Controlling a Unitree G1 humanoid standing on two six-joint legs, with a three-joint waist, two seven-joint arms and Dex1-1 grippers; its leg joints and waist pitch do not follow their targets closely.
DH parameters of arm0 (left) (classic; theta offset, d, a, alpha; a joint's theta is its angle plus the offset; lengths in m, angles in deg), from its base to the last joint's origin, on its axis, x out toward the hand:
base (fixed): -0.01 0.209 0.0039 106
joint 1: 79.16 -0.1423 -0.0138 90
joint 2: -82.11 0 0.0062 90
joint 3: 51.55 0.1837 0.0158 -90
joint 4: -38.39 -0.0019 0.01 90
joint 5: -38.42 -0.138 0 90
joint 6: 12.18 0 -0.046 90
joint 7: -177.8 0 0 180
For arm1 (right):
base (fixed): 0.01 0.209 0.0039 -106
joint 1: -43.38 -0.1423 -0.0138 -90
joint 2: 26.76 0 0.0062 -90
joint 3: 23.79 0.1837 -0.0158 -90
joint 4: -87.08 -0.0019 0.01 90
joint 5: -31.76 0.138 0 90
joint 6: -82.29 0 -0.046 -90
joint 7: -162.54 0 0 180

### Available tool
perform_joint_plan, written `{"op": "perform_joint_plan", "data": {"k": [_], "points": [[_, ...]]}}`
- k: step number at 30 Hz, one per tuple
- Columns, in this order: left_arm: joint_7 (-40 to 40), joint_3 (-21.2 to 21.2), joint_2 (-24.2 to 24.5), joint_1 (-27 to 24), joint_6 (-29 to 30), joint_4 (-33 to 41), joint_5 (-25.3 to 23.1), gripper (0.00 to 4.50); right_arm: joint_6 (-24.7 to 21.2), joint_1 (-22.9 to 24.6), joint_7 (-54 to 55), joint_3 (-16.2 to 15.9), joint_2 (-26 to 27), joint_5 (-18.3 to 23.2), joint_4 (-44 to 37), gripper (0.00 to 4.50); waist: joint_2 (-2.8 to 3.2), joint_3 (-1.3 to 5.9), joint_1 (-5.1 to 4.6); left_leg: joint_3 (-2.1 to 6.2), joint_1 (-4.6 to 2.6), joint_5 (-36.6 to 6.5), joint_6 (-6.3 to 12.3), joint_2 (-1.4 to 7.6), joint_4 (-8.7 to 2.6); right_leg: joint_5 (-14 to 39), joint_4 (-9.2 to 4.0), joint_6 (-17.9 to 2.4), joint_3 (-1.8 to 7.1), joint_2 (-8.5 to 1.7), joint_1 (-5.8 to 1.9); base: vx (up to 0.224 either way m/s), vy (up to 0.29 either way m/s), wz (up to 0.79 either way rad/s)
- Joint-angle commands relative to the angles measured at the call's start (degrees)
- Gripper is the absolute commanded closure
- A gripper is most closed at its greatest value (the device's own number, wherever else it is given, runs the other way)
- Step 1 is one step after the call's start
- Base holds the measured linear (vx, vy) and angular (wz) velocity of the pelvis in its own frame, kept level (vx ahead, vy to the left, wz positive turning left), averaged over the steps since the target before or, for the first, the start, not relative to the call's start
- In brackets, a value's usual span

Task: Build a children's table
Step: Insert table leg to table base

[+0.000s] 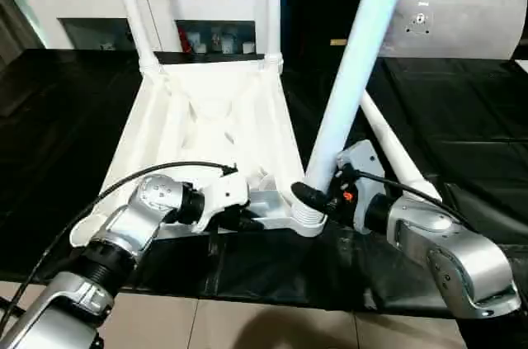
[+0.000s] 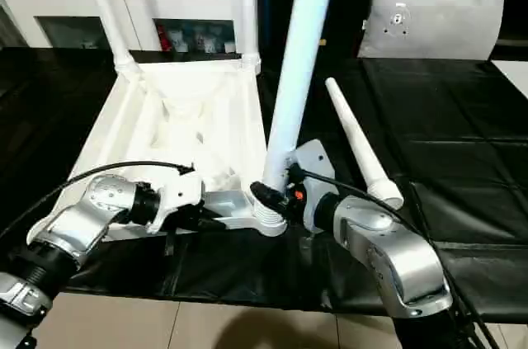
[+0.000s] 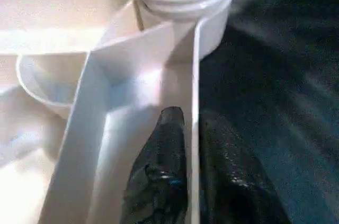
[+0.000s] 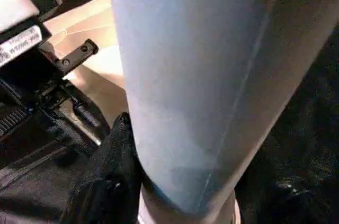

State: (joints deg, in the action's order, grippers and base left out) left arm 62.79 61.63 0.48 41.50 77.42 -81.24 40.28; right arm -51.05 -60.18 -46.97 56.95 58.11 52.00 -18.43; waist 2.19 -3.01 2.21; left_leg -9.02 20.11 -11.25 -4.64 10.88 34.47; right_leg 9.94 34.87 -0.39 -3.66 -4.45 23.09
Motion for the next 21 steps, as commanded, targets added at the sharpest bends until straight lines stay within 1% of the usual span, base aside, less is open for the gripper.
{"op": "perform_joint_plan", "data": {"k": [1,5,7,11,12,15,16,17,19,20,21], "points": [[-2.0,-0.7,0.1,-0.1,-0.9,-0.8,-0.7,3.84,-0.4,0.1,-0.4,-0.9,-0.5,-0.4,1.0,2.6,-0.86,3.16,-0.18,0.08,0.11,-14.8,-0.17,1.02,-4.36,30.0,-6.13,-3.7,2.21,-2.93,-2.16,0.0,0.0,0.0],[-1.8,-0.7,0.2,-0.5,-1.1,-1.1,-1.1,3.76,-0.2,0.5,-0.2,-1.0,-0.5,-0.5,0.8,2.6,-1.0,3.19,-0.22,0.12,0.11,-15.2,-0.18,0.98,-4.38,30.8,-6.28,-3.1,2.21,-3.01,-2.14,0.0,0.0,0.0],[-2.1,-1.1,-0.1,-0.6,-1.0,-1.4,-1.3,4.07,-0.1,0.8,-0.3,-1.0,-0.5,-0.6,0.6,2.6,-1.02,3.2,-0.25,0.12,0.1,-15.3,-0.19,1.0,-4.38,30.6,-6.27,-3.2,2.23,-3.0,-2.11,0.0,0.0,0.0],[-2.1,-1.0,0.0,-0.3,-1.7,-2.9,-2.0,4.16,-0.1,0.7,-0.5,-0.9,-0.4,-0.7,0.7,2.6,-1.06,3.09,-0.28,0.13,0.12,-15.9,-0.16,0.91,-4.36,32.2,-6.47,-2.8,2.16,-3.03,-2.05,0.0,0.0,0.0],[-1.9,-0.8,0.2,-0.2,-1.9,-3.1,-2.2,4.44,-0.1,0.7,-0.6,-0.9,-0.5,-0.7,0.7,2.6,-1.05,3.06,-0.32,0.16,0.09,-16.2,-0.16,0.88,-4.37,33.0,-6.58,-2.5,2.09,-3.04,-2.01,0.0,0.0,0.0],[-0.7,-0.8,0.4,-0.1,-1.7,-3.1,-1.9,4.5,-0.3,0.3,-0.9,-0.9,-0.9,-0.7,1.0,2.6,-1.14,2.99,-0.54,0.26,0.06,-17.1,-0.23,0.79,-4.35,35.0,-6.86,-1.6,1.93,-3.06,-1.9,0.0,0.0,0.0],[-0.7,-0.8,0.4,-0.1,-1.7,-3.1,-1.9,4.5,-0.3,0.3,-0.9,-0.9,-0.9,-0.7,1.0,2.6,-1.09,2.98,-0.54,0.26,0.02,-17.1,-0.2,0.77,-4.33,35.3,-6.95,-1.6,1.92,-3.11,-1.86,0.0,0.0,0.0],[0.7,-0.6,0.6,0.0,-2.5,-2.8,-1.6,4.5,-0.4,-0.1,-1.6,-1.2,-1.4,-0.8,1.2,2.6,-1.24,3.02,-0.63,0.27,0.08,-17.0,-0.06,0.8,-4.34,35.3,-7.02,-1.5,1.91,-3.11,-1.89,0.0,0.0,0.0],[2.1,-0.1,0.7,0.1,-3.3,-2.2,-1.5,4.5,-0.7,-0.5,-2.4,-1.5,-2.0,-0.6,1.6,2.6,-1.07,3.22,-0.57,0.37,0.12,-16.2,0.04,1.08,-4.56,32.5,-6.63,-2.3,2.02,-3.13,-2.06,0.0,0.0,0.0],[3.0,0.4,0.8,0.2,-4.2,-2.1,-1.7,4.5,-0.8,-0.7,-3.1,-1.7,-2.5,-0.6,2.0,2.6,-1.36,3.27,-0.66,0.34,0.18,-15.8,0.16,1.28,-4.69,29.8,-6.4,-3.2,2.15,-3.04,-2.13,0.0,0.0,0.0],[3.2,0.5,0.9,0.2,-4.4,-2.1,-1.8,4.5,-0.9,-0.8,-3.3,-1.7,-2.6,-0.6,2.1,2.6,-1.38,3.31,-0.65,0.34,0.22,-15.4,0.19,1.33,-4.71,28.5,-6.15,-3.7,2.21,-3.04,-2.2,0.0,0.0,0.0]]}}
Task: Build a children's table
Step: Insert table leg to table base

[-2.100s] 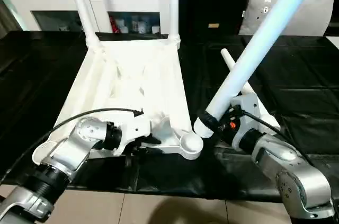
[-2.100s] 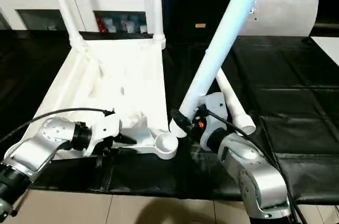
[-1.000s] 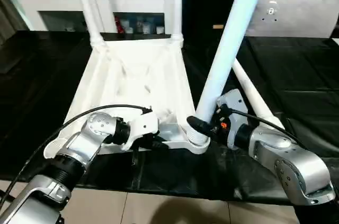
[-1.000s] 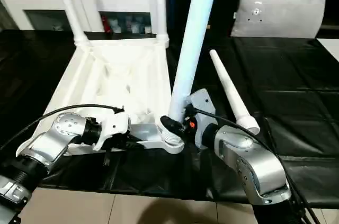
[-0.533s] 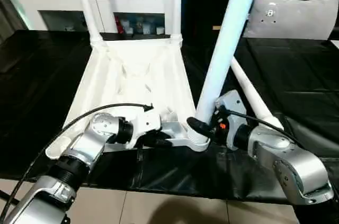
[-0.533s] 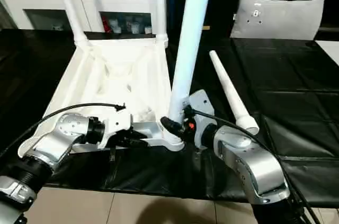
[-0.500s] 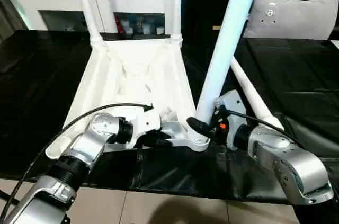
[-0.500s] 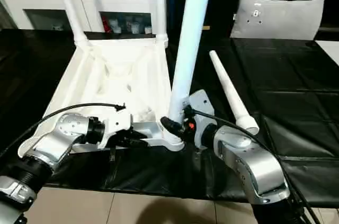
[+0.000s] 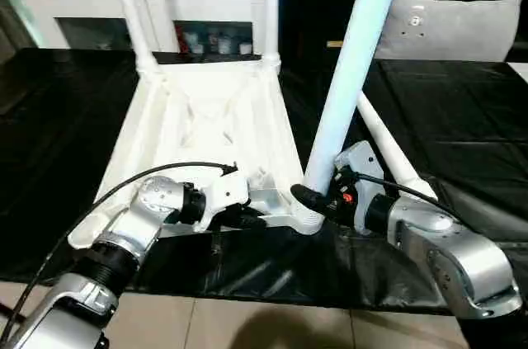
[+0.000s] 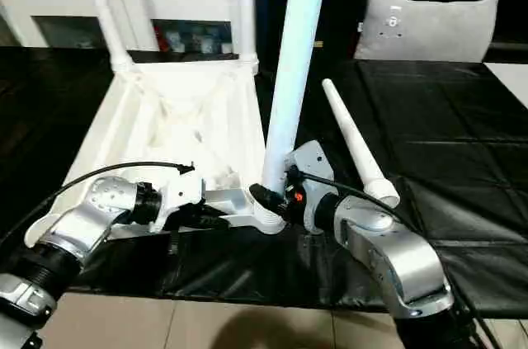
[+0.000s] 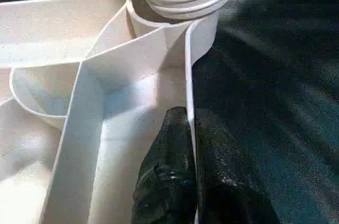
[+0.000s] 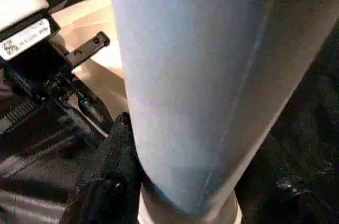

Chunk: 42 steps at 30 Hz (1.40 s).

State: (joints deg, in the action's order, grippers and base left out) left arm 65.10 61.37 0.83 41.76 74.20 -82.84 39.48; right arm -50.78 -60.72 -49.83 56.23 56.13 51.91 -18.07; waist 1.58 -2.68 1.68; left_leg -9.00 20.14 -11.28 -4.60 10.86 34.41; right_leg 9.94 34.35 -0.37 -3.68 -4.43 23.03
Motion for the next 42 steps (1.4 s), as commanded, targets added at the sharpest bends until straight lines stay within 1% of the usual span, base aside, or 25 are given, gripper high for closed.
{"op": "perform_joint_plan", "data": {"k": [1,2,3,5,8,16,18,19,20,26,27,28,29,30,31,32,33,34,35,37,38,39,40,41,42], "points": [[1.6,1.3,0.6,0.1,-2.2,-0.4,-1.4,4.5,-1.2,-0.4,-1.1,-1.3,-1.2,-0.7,2.3,2.6,-0.59,3.11,-0.11,0.21,0.11,-14.9,0.21,1.39,-4.63,26.2,-5.41,-4.7,2.37,-3.04,-2.19,0.0,0.0,0.0],[1.9,1.5,0.7,0.2,-2.6,-0.4,-1.5,4.5,-1.1,-0.5,-1.3,-1.3,-1.3,-0.8,2.5,2.6,-0.57,3.18,-0.03,0.11,0.0,-14.5,0.17,1.47,-4.61,24.1,-5.25,-5.7,2.48,-3.07,-2.19,0.0,0.0,0.0],[2.2,1.7,0.7,0.3,-3.0,-0.5,-1.6,4.5,-1.1,-0.7,-1.6,-1.2,-1.3,-0.6,3.0,2.6,-1.01,3.28,-0.1,0.01,0.16,-13.9,0.2,1.45,-4.59,22.1,-5.0,-6.5,2.52,-3.02,-2.44,0.0,0.0,0.0],[2.5,2.1,0.5,0.6,-3.9,-0.6,-2.0,4.5,-1.3,-0.9,-2.4,-1.2,-1.4,-0.2,3.6,2.6,-1.13,3.41,0.08,-0.14,0.1,-12.9,0.4,1.45,-4.47,20.6,-4.8,-7.3,2.59,-3.12,-2.52,0.0,0.0,0.0],[3.2,2.6,-0.1,1.4,-5.0,-1.2,-2.6,4.5,-1.4,-1.1,-3.6,-1.6,-1.4,0.2,4.8,2.6,-1.43,3.4,0.4,-0.31,0.2,-11.6,0.64,1.44,-4.46,20.6,-4.79,-7.4,2.61,-3.17,-2.75,0.0,0.0,0.0],[3.7,2.6,-1.2,3.1,-6.5,-2.8,-3.3,4.5,-1.1,-0.9,-4.9,-2.3,-1.3,0.1,7.2,2.6,-1.06,3.27,0.61,-0.18,-0.11,-13.6,-0.12,1.6,-4.68,23.2,-5.06,-7.0,2.54,-3.24,-2.56,0.0,0.0,0.0],[4.0,2.6,-1.2,3.4,-7.0,-3.2,-3.4,4.5,-0.9,-0.8,-5.0,-2.0,-1.1,0.1,7.8,2.6,-1.29,3.26,0.63,-0.17,-0.12,-14.0,-0.15,1.55,-4.68,23.9,-5.22,-6.7,2.54,-3.25,-2.55,0.0,0.0,0.0],[4.4,2.6,-1.1,3.4,-7.2,-3.3,-3.3,4.5,-0.5,-0.6,-4.9,-1.3,-0.6,0.3,8.6,2.6,-1.28,3.3,0.69,-0.14,-0.14,-14.0,-0.18,1.58,-4.69,24.0,-5.19,-6.7,2.54,-3.3,-2.58,0.0,0.0,0.0],[4.8,2.6,-1.0,3.4,-7.3,-3.3,-3.3,4.5,-0.1,-0.4,-4.8,-0.8,-0.3,0.4,9.2,2.6,-0.94,3.36,0.66,-0.15,-0.06,-14.0,-0.28,1.57,-4.68,23.5,-5.25,-6.8,2.57,-3.34,-2.56,0.0,0.0,0.0],[5.3,1.7,-1.0,3.6,-6.6,-3.5,-2.5,4.5,2.7,2.1,-4.6,2.4,2.1,2.1,12.6,2.61,-1.06,3.47,0.68,-0.11,0.0,-13.5,-0.3,1.68,-4.74,20.0,-4.81,-8.4,2.49,-3.25,-2.76,0.0,0.0,0.0],[5.1,1.4,-1.0,3.7,-6.4,-3.8,-2.4,4.5,3.1,3.0,-4.6,3.3,2.7,2.8,12.8,2.61,-0.25,3.4,0.65,-0.18,-0.11,-14.4,-0.54,1.67,-4.75,19.4,-5.12,-8.6,2.53,-3.19,-2.65,0.0,0.0,0.0],[5.0,1.4,-1.0,3.8,-6.4,-3.9,-2.4,4.5,3.2,3.1,-4.6,3.4,2.9,3.0,12.8,2.61,-0.41,3.48,0.67,-0.15,-0.17,-14.5,-0.51,1.67,-4.73,19.0,-4.99,-8.8,2.5,-3.18,-2.67,0.0,0.0,0.0],[4.8,1.1,-1.1,3.9,-6.2,-4.3,-2.2,4.5,4.5,4.5,-4.6,4.9,4.0,4.0,13.2,2.61,0.11,3.6,0.91,-0.02,-0.13,-14.2,-0.64,1.63,-4.8,17.9,-4.75,-9.2,2.48,-3.26,-2.88,0.0,0.0,0.0],[4.7,0.9,-1.1,4.0,-6.1,-4.6,-2.1,4.5,5.4,5.4,-4.4,6.0,4.8,4.7,13.6,2.61,0.21,3.59,0.94,0.01,-0.19,-14.7,-0.71,1.7,-4.82,17.3,-4.76,-9.6,2.45,-3.26,-2.84,0.0,0.0,0.0],[4.7,0.9,-1.1,4.0,-6.0,-4.6,-2.1,4.5,5.5,5.6,-4.4,6.1,4.9,4.7,13.6,2.61,-0.01,3.64,0.92,-0.03,-0.12,-14.7,-0.66,1.69,-4.86,16.8,-4.83,-9.7,2.44,-3.26,-2.95,0.0,0.0,0.0],[3.6,0.7,-1.2,4.2,-5.6,-5.2,-2.6,4.5,8.1,7.5,-4.5,7.1,5.9,5.1,14.3,2.61,-0.14,3.63,0.91,0.02,-0.03,-14.7,-0.61,1.67,-4.92,16.5,-4.71,-9.9,2.37,-3.24,-3.07,0.0,0.0,0.0],[3.5,0.6,-1.2,4.3,-5.6,-5.2,-2.6,4.5,8.3,7.6,-4.6,7.1,5.9,5.1,14.3,2.61,0.07,3.44,0.91,-0.04,-0.16,-15.8,-0.6,1.65,-4.98,18.1,-5.03,-9.7,2.33,-3.25,-2.89,0.0,0.0,0.0],[2.9,0.5,-1.3,4.4,-5.4,-5.5,-2.7,4.5,9.3,8.3,-4.7,7.2,6.1,5.0,14.6,2.61,0.03,3.48,0.95,-0.02,-0.16,-16.1,-0.54,1.65,-4.96,18.8,-5.07,-9.5,2.3,-3.29,-2.93,0.0,0.0,0.0],[1.5,0.1,-1.5,4.8,-4.9,-6.3,-3.2,4.5,11.8,10.4,-5.3,7.3,6.7,4.9,14.7,2.61,0.37,3.48,1.07,0.1,-0.24,-16.1,-0.59,1.65,-5.05,19.5,-5.05,-9.3,2.29,-3.33,-2.97,0.0,0.0,0.0],[1.1,0.0,-1.6,4.9,-4.8,-6.7,-3.3,4.5,12.9,11.3,-5.4,7.3,7.0,4.8,14.6,2.61,0.31,3.26,1.06,0.04,-0.33,-18.0,-0.53,1.62,-5.08,22.0,-5.59,-8.7,2.23,-3.33,-2.75,0.0,0.0,0.0],[0.5,-0.1,-1.6,5.1,-4.7,-7.1,-3.6,4.5,14.1,12.4,-5.5,7.3,7.5,4.6,14.4,2.61,0.96,3.27,1.23,0.26,-0.35,-18.6,-0.62,1.59,-5.22,23.8,-5.62,-8.2,2.15,-3.46,-2.84,0.0,0.0,0.0],[0.5,-0.1,-1.6,5.2,-4.7,-7.2,-3.6,4.5,14.2,12.6,-5.5,7.3,7.6,4.6,14.4,2.61,0.68,3.17,1.15,0.19,-0.4,-19.2,-0.55,1.63,-5.24,24.6,-5.93,-7.8,2.13,-3.39,-2.66,0.0,0.0,0.0],[0.6,-0.2,-1.7,5.2,-4.7,-7.4,-3.6,4.5,15.3,13.3,-5.5,7.2,7.8,4.1,14.1,2.61,0.69,3.14,1.05,0.31,-0.36,-19.7,-0.46,1.52,-5.29,25.8,-6.0,-7.3,2.04,-3.32,-2.79,0.0,0.0,0.0],[0.7,-0.2,-1.7,5.3,-4.7,-7.4,-3.6,4.5,16.1,13.6,-5.5,6.7,7.6,3.3,14.0,2.61,1.12,3.13,1.08,0.4,-0.32,-19.7,-0.36,1.47,-5.3,26.6,-6.05,-6.8,2.03,-3.4,-2.73,0.0,0.0,0.0],[0.8,-0.2,-1.7,5.4,-4.7,-7.5,-3.6,4.5,17.0,13.9,-5.6,6.2,7.3,2.6,13.9,2.61,0.93,3.12,0.96,0.36,-0.32,-19.7,-0.17,1.45,-5.26,27.5,-6.27,-6.4,2.02,-3.4,-2.64,0.0,0.0,0.0]]}}
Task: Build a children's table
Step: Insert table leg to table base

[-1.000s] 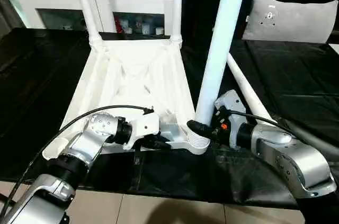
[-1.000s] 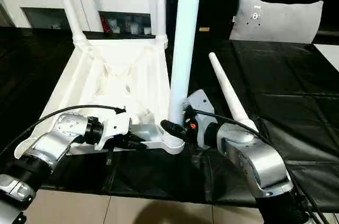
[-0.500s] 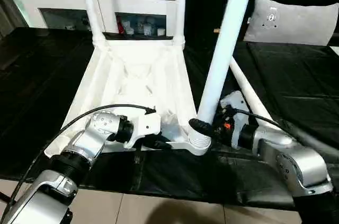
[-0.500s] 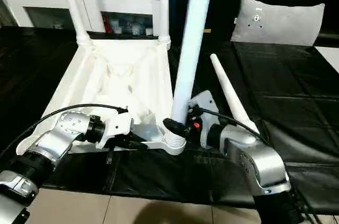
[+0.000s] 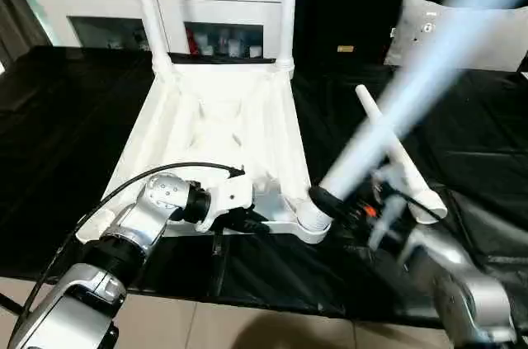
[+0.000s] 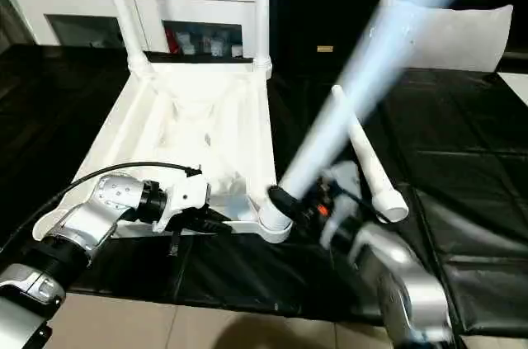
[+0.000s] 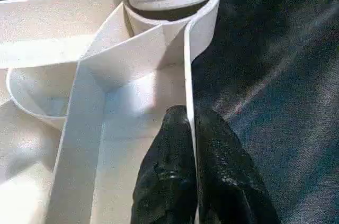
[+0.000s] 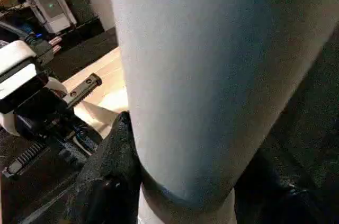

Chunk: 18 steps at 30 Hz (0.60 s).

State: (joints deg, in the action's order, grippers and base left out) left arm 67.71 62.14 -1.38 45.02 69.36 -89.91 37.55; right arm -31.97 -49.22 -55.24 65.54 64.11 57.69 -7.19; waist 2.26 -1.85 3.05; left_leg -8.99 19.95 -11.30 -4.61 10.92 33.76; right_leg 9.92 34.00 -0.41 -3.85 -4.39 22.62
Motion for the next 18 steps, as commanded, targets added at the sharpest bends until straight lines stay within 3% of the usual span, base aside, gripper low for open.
{"op": "perform_joint_plan", "data": {"k": [1,3,4,5,10,11,12,13,14,16,18], "points": [[-1.8,-0.9,0.5,2.1,0.1,-0.5,-1.6,4.5,-1.1,2.6,0.0,-3.9,-1.2,-4.3,2.9,2.61,0.25,2.27,-0.39,0.39,-0.1,-19.7,-0.15,1.39,-4.64,28.0,-5.92,-6.2,2.16,-3.41,-2.21,0.0,0.0,0.0],[-1.7,-0.9,0.6,2.2,0.1,-0.6,-1.7,4.5,-0.1,2.6,0.7,-5.3,-2.2,-6.4,3.2,2.61,0.28,2.25,-0.47,0.4,-0.03,-19.6,0.04,1.32,-4.66,29.3,-6.08,-5.6,2.14,-3.44,-2.17,0.0,0.0,0.0],[-1.6,-0.9,0.6,2.2,0.1,-0.7,-1.7,4.5,0.4,2.4,1.2,-6.3,-3.1,-8.3,3.8,2.61,0.93,2.2,-0.43,0.49,-0.14,-19.9,-0.09,1.33,-4.66,29.6,-6.06,-5.5,2.13,-3.49,-2.04,0.0,0.0,0.0],[-1.5,-0.8,0.6,2.3,0.0,-0.8,-1.8,4.5,0.9,2.1,1.4,-7.1,-3.8,-9.6,4.3,2.61,0.59,2.15,-0.66,0.55,-0.04,-20.6,-0.18,1.37,-4.76,29.8,-6.17,-5.3,1.98,-3.33,-2.09,0.0,0.0,0.0],[-0.7,0.0,1.3,2.5,-1.2,-0.6,-2.9,4.5,0.8,-0.5,0.1,-10.8,-6.8,-14.0,5.8,2.61,0.82,1.51,-1.61,0.7,-0.54,-24.7,0.07,1.09,-4.78,35.5,-7.01,-3.9,1.61,-3.27,-1.57,0.0,0.0,0.0],[-0.5,0.1,1.5,2.6,-1.4,-0.5,-3.1,4.5,0.5,-1.2,-0.5,-11.5,-7.4,-14.4,5.9,2.61,0.54,1.17,-1.98,0.96,-0.8,-26.5,0.06,0.95,-4.74,38.5,-7.43,-2.8,1.17,-3.3,-1.51,0.0,0.0,0.0],[-0.3,0.3,1.8,2.8,-1.7,-0.4,-3.4,4.5,-0.2,-2.3,-1.7,-12.6,-8.2,-14.9,6.2,2.61,0.69,1.16,-2.27,1.15,-0.95,-27.4,0.06,0.92,-4.81,39.5,-7.62,-2.1,1.01,-3.35,-1.59,0.0,0.0,0.0],[-0.1,0.4,2.0,2.8,-1.8,-0.2,-3.5,4.5,-0.6,-3.2,-2.6,-13.3,-8.7,-15.0,6.6,2.61,0.39,1.17,-2.43,1.18,-1.03,-27.6,0.23,0.97,-4.87,39.3,-7.76,-1.9,0.98,-3.28,-1.57,0.0,0.0,0.0],[0.3,0.4,2.3,2.9,-1.5,0.5,-3.5,4.5,-1.5,-4.9,-4.4,-14.5,-9.6,-15.1,7.7,2.61,0.68,1.24,-2.53,1.31,-1.02,-27.7,0.29,1.1,-5.05,38.0,-7.59,-2.3,1.08,-3.35,-1.59,0.0,0.0,0.0],[0.9,0.6,2.5,3.0,-1.6,0.9,-3.5,4.5,-2.0,-6.3,-6.2,-15.8,-10.3,-15.2,8.6,2.61,0.45,0.98,-2.83,1.38,-0.98,-28.9,0.36,1.18,-5.16,37.5,-7.58,-2.8,1.16,-3.27,-1.39,0.0,0.0,0.0],[1.3,0.7,2.7,2.9,-1.6,1.3,-3.6,4.5,-2.2,-6.9,-7.6,-16.8,-11.1,-15.4,9.0,2.61,-0.18,0.44,-3.26,1.32,-0.92,-29.2,0.71,1.16,-5.23,38.1,-7.76,-3.0,1.35,-3.35,-1.05,0.0,0.0,0.0]]}}
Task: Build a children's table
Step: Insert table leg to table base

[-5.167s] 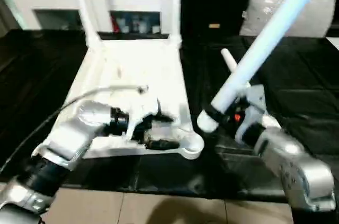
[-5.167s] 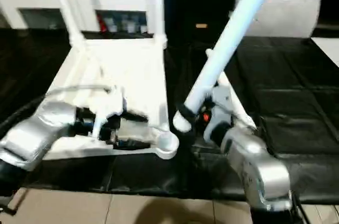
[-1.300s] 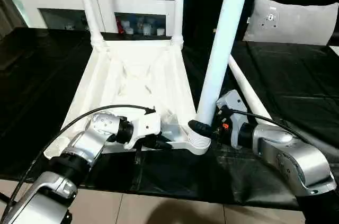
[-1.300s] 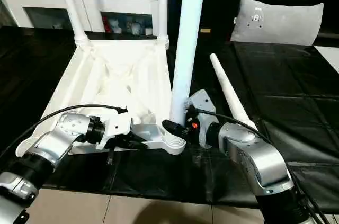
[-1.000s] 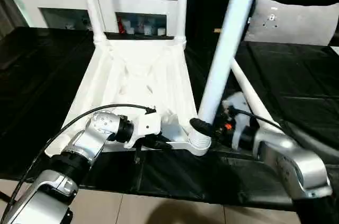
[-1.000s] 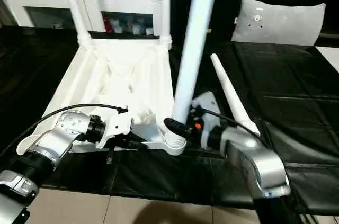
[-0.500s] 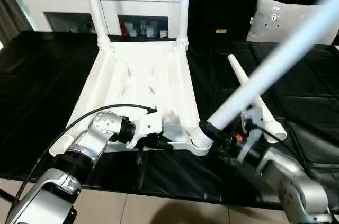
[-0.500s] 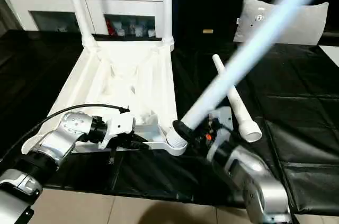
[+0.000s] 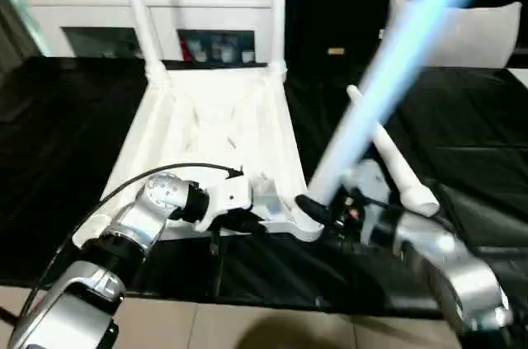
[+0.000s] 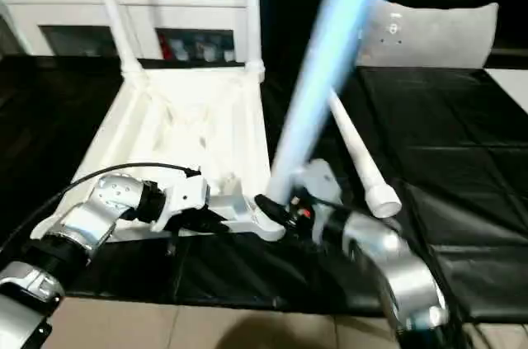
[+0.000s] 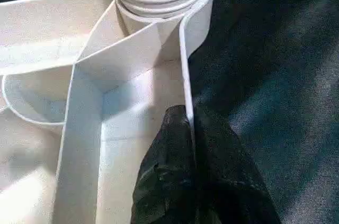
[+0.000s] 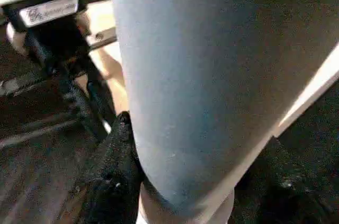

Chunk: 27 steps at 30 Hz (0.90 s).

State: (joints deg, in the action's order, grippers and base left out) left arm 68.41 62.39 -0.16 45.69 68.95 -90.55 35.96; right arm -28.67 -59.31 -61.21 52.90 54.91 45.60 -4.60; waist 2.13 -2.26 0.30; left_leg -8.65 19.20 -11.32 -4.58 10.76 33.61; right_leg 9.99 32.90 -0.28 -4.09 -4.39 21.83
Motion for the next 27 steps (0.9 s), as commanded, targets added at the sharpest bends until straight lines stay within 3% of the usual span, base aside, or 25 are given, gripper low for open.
{"op": "perform_joint_plan", "data": {"k": [1,2,3,4,6,8,9,12,17,21,22,23,24,25,26,27], "points": [[0.8,0.4,1.5,2.5,-1.2,1.9,-2.1,4.5,-5.8,2.5,-2.6,-4.8,-2.1,-3.4,6.9,2.61,0.07,0.79,-0.53,1.04,-0.16,-29.4,0.72,1.3,-5.05,38.6,-6.61,-3.0,1.58,-3.34,-0.28,0.0,0.0,0.0],[1.0,0.4,1.5,2.8,-1.0,2.0,-2.0,4.5,-6.1,1.9,-3.7,-5.5,-2.4,-3.4,7.4,2.61,-0.2,0.57,-0.59,0.98,-0.32,-29.5,0.79,1.32,-5.04,39.4,-6.85,-2.7,1.61,-3.39,-0.05,0.0,0.0,0.0],[1.1,0.4,1.5,2.9,-1.0,2.0,-2.0,4.5,-6.2,1.8,-3.9,-5.6,-2.4,-3.4,7.5,2.61,-0.09,0.62,-0.52,1.0,-0.46,-29.6,0.75,1.31,-5.02,39.6,-6.85,-2.7,1.65,-3.41,-0.01,0.0,0.0,0.0],[1.4,0.3,1.4,3.3,-0.9,2.0,-2.0,4.5,-6.4,1.3,-4.9,-6.2,-2.6,-3.3,8.0,2.61,-0.79,0.08,-0.58,1.0,-0.2,-29.6,0.94,1.35,-5.2,39.7,-6.93,-2.6,1.71,-3.41,0.18,0.0,0.0,0.0],[1.9,0.2,1.3,4.1,-0.6,2.0,-1.9,4.5,-6.5,0.7,-6.8,-7.3,-3.1,-3.3,8.6,2.61,-0.77,-0.22,-0.48,1.19,0.11,-29.2,0.95,1.49,-5.55,39.0,-6.57,-2.7,1.93,-3.47,-0.01,0.0,0.0,0.0],[2.3,0.1,1.4,4.9,-0.6,1.7,-1.8,4.5,-6.4,0.5,-7.7,-8.0,-3.4,-3.5,8.8,2.61,-0.91,-0.36,-0.28,1.0,-0.16,-28.2,1.06,1.72,-5.78,36.3,-6.54,-3.9,2.29,-3.55,0.01,0.0,0.0,0.0],[2.7,-0.1,1.5,5.6,-0.5,1.4,-1.7,4.5,-6.1,0.4,-8.4,-8.5,-3.7,-3.6,8.7,2.61,-1.15,-0.76,-0.26,1.06,0.22,-27.6,1.16,1.86,-6.1,34.5,-6.24,-4.7,2.42,-3.52,-0.16,0.0,0.0,0.0],[3.0,-0.2,1.6,6.7,-0.8,0.2,-1.7,4.5,-6.4,0.3,-8.7,-8.9,-3.5,-3.3,8.4,2.61,-1.31,-1.19,-0.26,1.03,0.25,-28.1,0.89,2.02,-6.36,32.6,-5.94,-6.1,2.65,-3.55,-0.19,0.0,0.0,0.0],[2.4,-1.2,2.5,6.6,0.4,0.7,-1.7,4.5,-6.2,0.2,-7.9,-8.6,-2.2,-3.8,8.5,2.61,-1.43,-1.81,-0.22,1.24,0.08,-28.4,0.77,1.93,-6.51,38.2,-6.45,-5.0,2.85,-4.0,0.02,0.0,0.0,0.0],[0.6,-3.2,4.4,3.3,5.9,6.5,-1.1,4.5,-6.2,0.1,-5.0,-6.9,-0.5,-4.1,8.5,2.61,-1.06,-2.1,-0.27,1.45,-0.1,-28.8,0.18,2.09,-6.83,39.9,-6.81,-4.8,2.7,-4.1,0.12,0.0,0.0,0.0],[-1.5,-4.8,5.2,1.1,10.3,11.0,-0.7,4.5,-6.6,0.2,-2.8,-5.2,0.9,-3.3,8.5,2.61,-0.53,-2.07,-0.22,1.66,0.03,-29.2,-0.24,2.21,-6.96,39.4,-6.48,-5.1,2.69,-4.22,-0.09,0.0,0.0,0.0],[-2.5,-5.6,5.5,0.0,12.6,13.2,-0.5,4.5,-7.0,0.3,-1.7,-4.2,1.8,-2.6,8.4,2.61,-0.8,-2.44,-0.67,1.89,0.65,-30.1,-0.42,2.16,-7.22,40.4,-6.54,-4.9,2.4,-4.16,-0.21,0.0,0.0,0.0],[-2.5,-5.6,5.5,0.0,12.6,13.2,-0.5,4.5,-7.0,0.3,-1.7,-4.2,1.8,-2.6,8.4,2.61,-0.76,-2.39,-0.76,2.01,0.47,-30.7,-0.65,2.15,-7.16,41.4,-6.61,-4.5,2.37,-4.28,-0.18,0.0,0.0,0.0],[-5.1,-8.1,5.7,-3.7,20.5,21.3,1.0,4.5,-7.8,0.5,1.3,-2.3,3.4,-2.1,8.3,2.61,-0.8,-2.41,-1.05,2.13,0.05,-31.6,-0.91,2.0,-6.97,43.3,-6.8,-4.0,2.37,-4.31,0.18,0.0,0.0,0.0],[-5.1,-8.1,5.7,-3.7,20.5,21.3,1.0,4.5,-7.8,0.5,1.3,-2.3,3.4,-2.1,8.3,2.61,-0.55,-2.83,-1.52,2.43,0.64,-31.8,-0.78,1.92,-7.14,44.0,-6.9,-3.8,2.18,-4.3,0.16,0.0,0.0,0.0],[-6.4,-9.1,5.6,-6.1,25.1,26.6,1.5,4.5,-7.7,0.5,3.0,-1.6,4.1,-2.6,8.6,2.61,-0.57,-2.61,-1.81,2.69,0.65,-32.2,-0.91,1.91,-7.11,43.7,-6.8,-3.4,2.12,-4.35,-0.09,0.0,0.0,0.0]]}}
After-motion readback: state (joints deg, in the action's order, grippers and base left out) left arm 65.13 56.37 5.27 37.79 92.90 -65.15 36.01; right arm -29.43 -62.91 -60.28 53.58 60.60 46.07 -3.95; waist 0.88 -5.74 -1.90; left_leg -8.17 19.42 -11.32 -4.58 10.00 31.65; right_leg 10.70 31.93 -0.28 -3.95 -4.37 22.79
